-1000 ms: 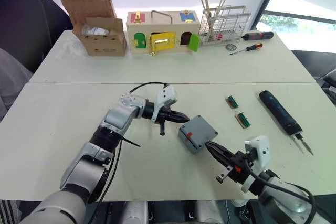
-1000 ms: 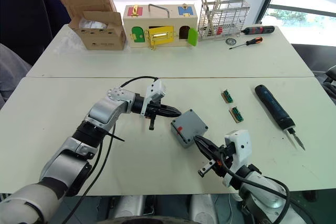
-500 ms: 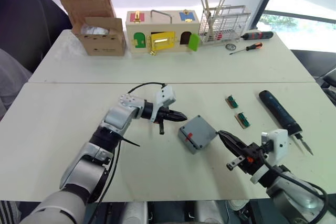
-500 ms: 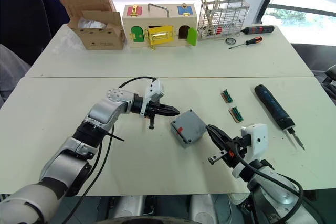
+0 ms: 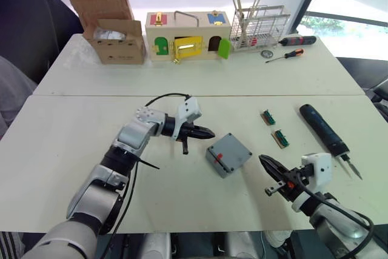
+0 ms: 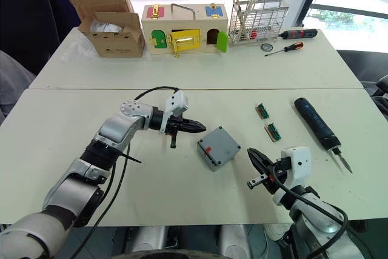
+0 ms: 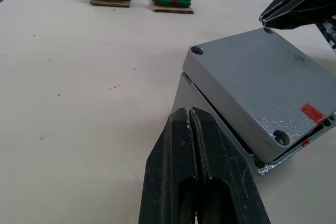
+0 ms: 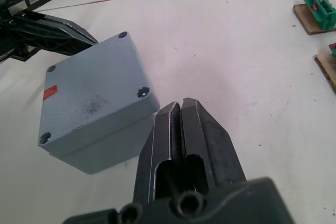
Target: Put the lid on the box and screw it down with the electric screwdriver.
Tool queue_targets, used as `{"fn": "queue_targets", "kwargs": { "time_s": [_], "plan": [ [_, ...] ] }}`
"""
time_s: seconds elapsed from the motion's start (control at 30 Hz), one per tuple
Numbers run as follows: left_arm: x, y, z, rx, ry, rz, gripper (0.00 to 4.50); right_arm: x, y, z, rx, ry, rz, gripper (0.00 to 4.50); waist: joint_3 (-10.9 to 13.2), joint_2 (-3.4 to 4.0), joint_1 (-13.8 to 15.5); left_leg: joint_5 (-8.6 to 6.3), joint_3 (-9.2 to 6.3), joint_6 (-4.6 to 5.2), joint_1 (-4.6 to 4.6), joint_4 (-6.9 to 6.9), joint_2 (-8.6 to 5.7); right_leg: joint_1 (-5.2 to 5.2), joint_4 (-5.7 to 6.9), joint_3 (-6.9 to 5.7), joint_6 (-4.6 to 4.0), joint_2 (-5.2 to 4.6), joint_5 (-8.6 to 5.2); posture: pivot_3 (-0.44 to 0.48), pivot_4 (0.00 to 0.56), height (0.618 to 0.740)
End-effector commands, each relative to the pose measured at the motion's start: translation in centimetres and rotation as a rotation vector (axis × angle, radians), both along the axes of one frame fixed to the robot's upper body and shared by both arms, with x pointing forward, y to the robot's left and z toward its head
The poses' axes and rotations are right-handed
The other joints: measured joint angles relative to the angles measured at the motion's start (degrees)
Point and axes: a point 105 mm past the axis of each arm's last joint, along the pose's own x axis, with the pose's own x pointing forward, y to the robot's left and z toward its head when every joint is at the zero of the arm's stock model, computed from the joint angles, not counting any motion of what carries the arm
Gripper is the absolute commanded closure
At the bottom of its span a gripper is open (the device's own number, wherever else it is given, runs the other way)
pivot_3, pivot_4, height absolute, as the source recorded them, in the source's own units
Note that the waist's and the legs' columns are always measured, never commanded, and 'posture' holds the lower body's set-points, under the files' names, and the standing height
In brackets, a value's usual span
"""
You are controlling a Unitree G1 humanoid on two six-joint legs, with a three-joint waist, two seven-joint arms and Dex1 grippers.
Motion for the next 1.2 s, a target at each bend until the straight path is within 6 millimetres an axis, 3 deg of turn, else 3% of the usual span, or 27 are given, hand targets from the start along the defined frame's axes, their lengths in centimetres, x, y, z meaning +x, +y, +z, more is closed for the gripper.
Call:
{"fn": "queue_targets", "kwargs": {
  "time_s": [0.03, 0.9, 1.2],
  "plan": [
    [-0.2, 0.0, 1.2, -0.044, -0.029, 0.003, 4.50, 0.7, 0.3, 0.5, 0.003, -0.046, -0.001, 4.42, 0.0, -0.02, 0.0, 0.00, 0.00, 0.00, 0.00, 0.00, 0.00, 0.00, 0.00, 0.00, 0.00, 0.00, 0.00, 0.000, 0.150, 0.728],
    [-0.1, 0.0, 1.3, -0.048, -0.026, 0.024, 4.50, 1.1, 2.5, 0.7, 0.047, -0.065, 0.081, 4.42, 0.1, -0.16, 0.0, 0.01, 0.03, -0.01, -0.03, -0.27, -0.01, 0.03, -0.37, -0.01, 0.02, 0.08, 0.02, 0.000, 0.150, 0.728],
    [-0.2, 0.0, 1.3, -0.052, -0.025, 0.021, 4.50, 1.3, 1.5, 0.9, 0.010, -0.091, 0.041, 4.42, 0.1, -0.17, 0.0, 0.01, 0.04, -0.01, -0.02, -0.27, -0.03, 0.03, -0.38, -0.01, 0.02, 0.10, 0.03, 0.000, 0.150, 0.728]
  ]
}}
